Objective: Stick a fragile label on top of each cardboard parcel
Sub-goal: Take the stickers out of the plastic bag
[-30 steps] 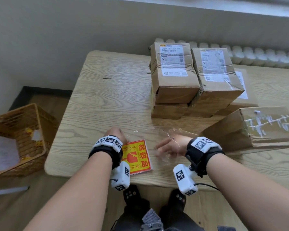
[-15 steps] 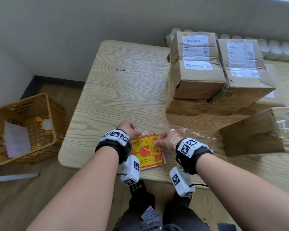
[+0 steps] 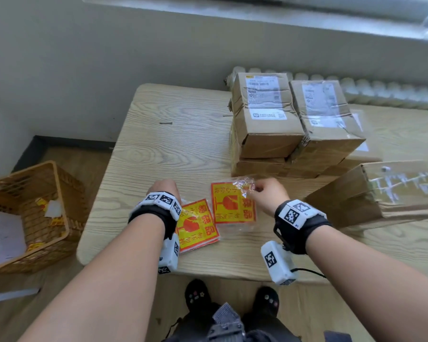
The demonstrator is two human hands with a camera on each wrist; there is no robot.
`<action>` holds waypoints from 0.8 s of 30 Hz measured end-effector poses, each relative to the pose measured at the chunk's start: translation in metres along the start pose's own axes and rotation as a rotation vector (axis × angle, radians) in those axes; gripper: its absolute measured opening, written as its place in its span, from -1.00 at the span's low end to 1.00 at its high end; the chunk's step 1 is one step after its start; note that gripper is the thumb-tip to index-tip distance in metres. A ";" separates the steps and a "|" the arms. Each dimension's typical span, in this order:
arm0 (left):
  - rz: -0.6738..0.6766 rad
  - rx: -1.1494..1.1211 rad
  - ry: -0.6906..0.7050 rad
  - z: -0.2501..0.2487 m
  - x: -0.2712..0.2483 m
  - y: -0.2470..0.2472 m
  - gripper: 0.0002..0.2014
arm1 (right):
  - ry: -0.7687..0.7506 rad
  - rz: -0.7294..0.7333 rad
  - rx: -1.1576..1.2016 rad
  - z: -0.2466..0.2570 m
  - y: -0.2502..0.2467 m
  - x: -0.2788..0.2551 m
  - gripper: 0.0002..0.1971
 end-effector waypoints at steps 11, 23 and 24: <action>-0.115 -0.235 0.280 -0.111 -0.015 -0.083 -0.94 | -0.117 -0.068 0.121 0.013 -0.090 -0.041 -0.90; -0.089 -0.471 0.166 -0.077 -0.017 -0.026 -0.79 | 0.063 0.006 0.164 -0.012 -0.027 0.001 -0.88; -0.095 -0.460 0.123 -0.062 -0.017 -0.019 -0.77 | 0.076 0.038 0.174 -0.013 -0.017 0.004 -0.84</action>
Point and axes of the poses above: each hand's wrist, its own x-axis towards the middle knuckle, its own y-axis out of the palm, z = x × y, the point moved 10 cm from there along x, towards the middle knuckle, and after that the axes turned 15 degrees about y, right-handed, at the moved point
